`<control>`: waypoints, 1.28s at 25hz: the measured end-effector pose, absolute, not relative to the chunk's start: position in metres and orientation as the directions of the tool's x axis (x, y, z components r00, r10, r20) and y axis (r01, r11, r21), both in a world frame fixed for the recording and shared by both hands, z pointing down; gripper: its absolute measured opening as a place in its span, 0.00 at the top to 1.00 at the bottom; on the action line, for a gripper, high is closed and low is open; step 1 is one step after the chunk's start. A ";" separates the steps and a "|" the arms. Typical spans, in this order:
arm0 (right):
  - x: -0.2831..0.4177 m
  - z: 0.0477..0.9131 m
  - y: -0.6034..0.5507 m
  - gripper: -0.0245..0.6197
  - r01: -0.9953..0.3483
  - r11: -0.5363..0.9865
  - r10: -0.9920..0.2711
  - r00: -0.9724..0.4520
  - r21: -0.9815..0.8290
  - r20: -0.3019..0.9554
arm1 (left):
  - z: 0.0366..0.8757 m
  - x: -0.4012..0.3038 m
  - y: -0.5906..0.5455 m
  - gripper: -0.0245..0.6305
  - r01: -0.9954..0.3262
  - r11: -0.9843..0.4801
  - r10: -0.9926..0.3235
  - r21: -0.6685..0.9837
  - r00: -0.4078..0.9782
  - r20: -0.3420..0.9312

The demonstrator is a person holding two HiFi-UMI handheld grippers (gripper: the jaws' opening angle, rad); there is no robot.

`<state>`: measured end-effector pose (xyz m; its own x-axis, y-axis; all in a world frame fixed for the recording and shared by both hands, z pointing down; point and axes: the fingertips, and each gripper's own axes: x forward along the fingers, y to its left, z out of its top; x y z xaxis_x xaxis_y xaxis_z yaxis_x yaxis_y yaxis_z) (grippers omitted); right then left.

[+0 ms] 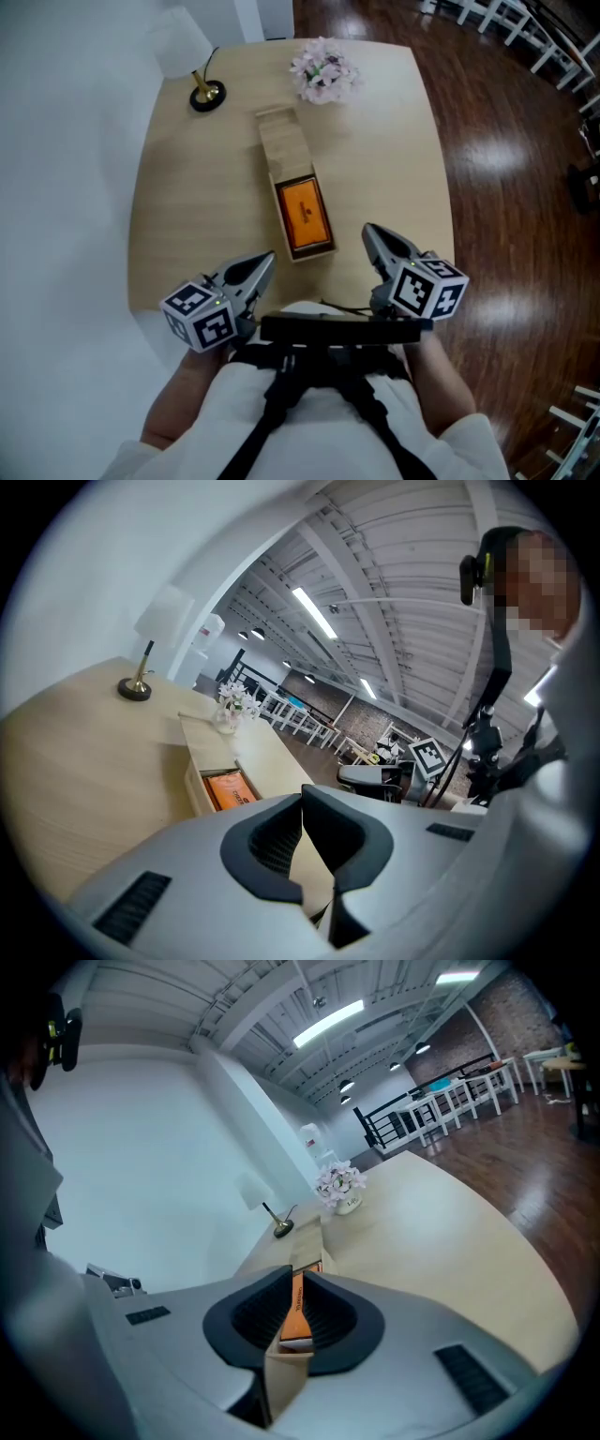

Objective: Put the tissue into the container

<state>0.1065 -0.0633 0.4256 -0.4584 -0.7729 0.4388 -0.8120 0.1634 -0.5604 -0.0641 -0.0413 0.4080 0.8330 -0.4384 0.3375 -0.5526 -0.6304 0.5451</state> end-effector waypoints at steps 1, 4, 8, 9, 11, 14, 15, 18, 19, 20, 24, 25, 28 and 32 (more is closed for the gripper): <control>0.108 0.426 -0.063 0.93 -0.815 0.167 -0.782 -0.453 -0.555 0.429 | 0.408 -0.062 -0.041 0.97 -0.549 -0.637 -0.431 0.541 0.836 0.340; 0.104 0.418 -0.060 0.93 -0.818 0.162 -0.798 -0.438 -0.552 0.414 | 0.408 -0.057 -0.043 0.97 -0.539 -0.654 -0.414 0.530 0.842 0.345; 0.107 0.406 -0.052 0.97 -0.814 0.139 -0.795 -0.431 -0.563 0.426 | 0.405 -0.056 -0.047 0.97 -0.526 -0.675 -0.405 0.518 0.850 0.337; 0.108 0.402 -0.049 0.98 -0.812 0.139 -0.793 -0.434 -0.567 0.427 | 0.402 -0.057 -0.048 0.97 -0.521 -0.678 -0.405 0.519 0.853 0.328; 0.109 0.394 -0.044 0.98 -0.818 0.152 -0.797 -0.433 -0.555 0.421 | 0.394 -0.059 -0.049 0.97 -0.504 -0.683 -0.401 0.529 0.864 0.305; 0.109 0.393 -0.040 0.98 -0.831 0.165 -0.793 -0.432 -0.532 0.430 | 0.385 -0.058 -0.048 0.97 -0.491 -0.702 -0.395 0.515 0.871 0.292; 0.109 0.395 -0.040 0.98 -0.830 0.164 -0.790 -0.433 -0.533 0.433 | 0.385 -0.058 -0.047 0.97 -0.494 -0.712 -0.392 0.498 0.869 0.302; 0.107 0.398 -0.041 0.98 -0.828 0.159 -0.782 -0.438 -0.537 0.443 | 0.388 -0.057 -0.049 0.97 -0.502 -0.755 -0.375 0.423 0.859 0.350; 0.107 0.399 -0.042 0.98 -0.831 0.161 -0.783 -0.436 -0.533 0.443 | 0.389 -0.058 -0.052 0.97 -0.504 -0.772 -0.373 0.388 0.853 0.365; 0.106 0.398 -0.042 0.98 -0.833 0.165 -0.781 -0.437 -0.528 0.447 | 0.390 -0.061 -0.055 0.97 -0.508 -0.784 -0.377 0.358 0.847 0.375; 0.098 0.397 -0.041 0.98 -0.836 0.188 -0.764 -0.455 -0.516 0.457 | 0.380 -0.068 -0.062 0.97 -0.514 -0.770 -0.396 0.377 0.849 0.349; 0.097 0.397 -0.041 0.98 -0.836 0.192 -0.762 -0.457 -0.514 0.458 | 0.378 -0.067 -0.060 0.97 -0.510 -0.764 -0.393 0.395 0.854 0.341; 0.094 0.398 -0.042 0.98 -0.835 0.197 -0.757 -0.462 -0.514 0.462 | 0.380 -0.054 -0.041 0.97 -0.465 -0.751 -0.352 0.468 0.882 0.313; 0.091 0.399 -0.043 0.99 -0.837 0.206 -0.749 -0.468 -0.507 0.469 | 0.389 -0.040 -0.027 0.97 -0.424 -0.776 -0.282 0.467 0.895 0.345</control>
<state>0.0908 -0.0426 0.3990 -0.4678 -0.7493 0.4688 -0.8372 0.2055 -0.5068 -0.0397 -0.0271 0.3891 0.8952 -0.2816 0.3455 -0.4243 -0.7757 0.4671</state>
